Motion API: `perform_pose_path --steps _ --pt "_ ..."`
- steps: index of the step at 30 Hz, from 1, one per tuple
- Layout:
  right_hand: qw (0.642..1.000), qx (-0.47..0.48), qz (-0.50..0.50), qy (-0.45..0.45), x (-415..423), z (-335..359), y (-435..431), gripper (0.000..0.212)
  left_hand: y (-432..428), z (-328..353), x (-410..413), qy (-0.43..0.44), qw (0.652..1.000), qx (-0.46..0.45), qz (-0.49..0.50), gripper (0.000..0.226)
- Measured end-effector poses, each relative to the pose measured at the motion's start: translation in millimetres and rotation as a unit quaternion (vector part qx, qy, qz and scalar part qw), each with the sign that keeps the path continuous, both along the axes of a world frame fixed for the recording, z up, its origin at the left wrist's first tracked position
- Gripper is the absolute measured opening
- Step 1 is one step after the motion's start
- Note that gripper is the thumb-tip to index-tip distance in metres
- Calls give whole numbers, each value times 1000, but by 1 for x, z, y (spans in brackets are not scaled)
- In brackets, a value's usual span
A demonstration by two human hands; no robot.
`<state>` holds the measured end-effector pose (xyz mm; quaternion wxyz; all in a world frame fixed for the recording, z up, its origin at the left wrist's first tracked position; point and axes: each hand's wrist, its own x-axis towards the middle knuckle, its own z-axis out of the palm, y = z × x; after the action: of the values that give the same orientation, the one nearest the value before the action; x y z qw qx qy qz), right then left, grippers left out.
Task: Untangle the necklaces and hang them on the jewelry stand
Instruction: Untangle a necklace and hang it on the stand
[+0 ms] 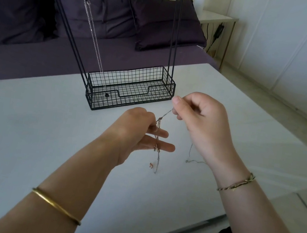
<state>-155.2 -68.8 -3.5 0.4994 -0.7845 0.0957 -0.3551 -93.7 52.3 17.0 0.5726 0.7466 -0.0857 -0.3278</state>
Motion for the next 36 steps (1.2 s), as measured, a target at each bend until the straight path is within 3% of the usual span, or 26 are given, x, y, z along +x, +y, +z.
perform_pose_path --steps 8,19,28,32,36 --pt "998 1 -35 -52 2 0 -2 28 1 -3 6 19 999 -17 35 14" --pt "998 18 -31 -48 9 -2 3 28 2 -10 9 58 997 -13 54 16" --pt "997 65 -35 -21 12 -1 4 30 3 -9 9 38 998 -8 52 13" --pt "999 14 -28 24 12 -3 7 32 3 -6 7 23 998 -7 58 12" --pt "998 45 -5 53 10 -4 6 31 3 -5 6 17 998 3 58 11"
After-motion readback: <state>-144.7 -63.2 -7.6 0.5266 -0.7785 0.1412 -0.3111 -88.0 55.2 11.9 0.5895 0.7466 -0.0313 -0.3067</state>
